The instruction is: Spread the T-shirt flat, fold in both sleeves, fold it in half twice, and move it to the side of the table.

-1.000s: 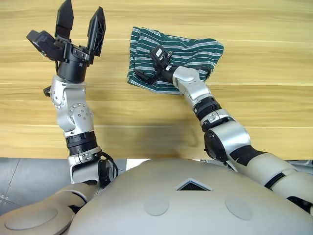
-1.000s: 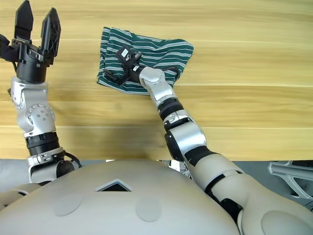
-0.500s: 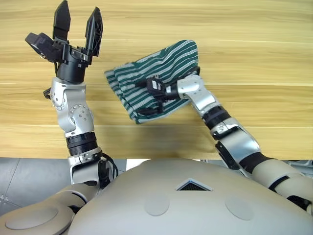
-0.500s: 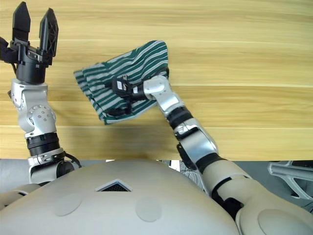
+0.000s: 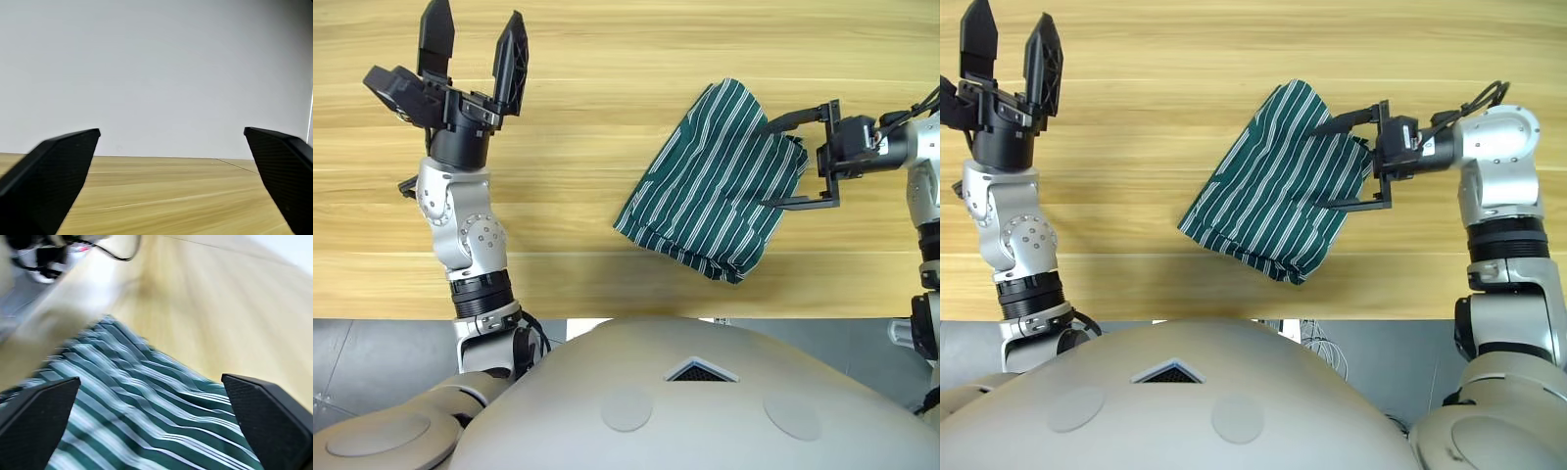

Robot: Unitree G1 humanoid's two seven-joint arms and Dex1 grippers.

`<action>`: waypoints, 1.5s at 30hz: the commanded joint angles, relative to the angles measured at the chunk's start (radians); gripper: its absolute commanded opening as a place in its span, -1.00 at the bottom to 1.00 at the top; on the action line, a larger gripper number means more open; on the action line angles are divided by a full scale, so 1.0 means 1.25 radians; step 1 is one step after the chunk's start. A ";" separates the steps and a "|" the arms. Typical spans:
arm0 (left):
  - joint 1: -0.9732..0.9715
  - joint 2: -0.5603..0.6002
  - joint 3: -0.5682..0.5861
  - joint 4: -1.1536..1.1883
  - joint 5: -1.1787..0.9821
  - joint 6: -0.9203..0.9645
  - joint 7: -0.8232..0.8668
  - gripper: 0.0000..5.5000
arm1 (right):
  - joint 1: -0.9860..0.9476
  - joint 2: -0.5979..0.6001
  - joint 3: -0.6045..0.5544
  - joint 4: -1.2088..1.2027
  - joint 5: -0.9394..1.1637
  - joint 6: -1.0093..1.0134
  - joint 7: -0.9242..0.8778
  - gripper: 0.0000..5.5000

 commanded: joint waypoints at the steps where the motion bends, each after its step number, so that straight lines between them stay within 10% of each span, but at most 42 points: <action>1: 0.019 0.003 -0.005 -0.035 0.007 -0.003 0.019 0.96 | 0.035 0.045 -0.003 -0.003 -0.086 -0.003 -0.116 0.96; 14: 0.022 0.004 -0.037 -0.024 0.051 -0.016 0.044 0.96 | 0.080 0.339 0.082 -0.049 -0.227 0.535 -0.596 0.96; 27: -0.007 0.026 -0.024 0.026 0.045 -0.033 0.018 0.96 | -0.125 0.591 0.261 0.310 -0.351 0.236 -0.432 0.96; 33: 0.000 0.033 -0.016 0.031 0.041 -0.045 0.007 0.96 | -0.073 0.567 0.297 0.245 -0.364 0.159 -0.362 0.96; 39: 0.000 0.042 -0.057 0.057 0.125 -0.081 0.014 0.96 | 0.001 0.492 0.147 -0.142 -0.225 0.201 -0.386 0.96; 45: 0.152 0.238 -0.075 0.049 0.349 -0.232 -0.090 0.96 | 0.117 0.157 -0.039 -0.228 -0.163 -0.118 -0.179 0.96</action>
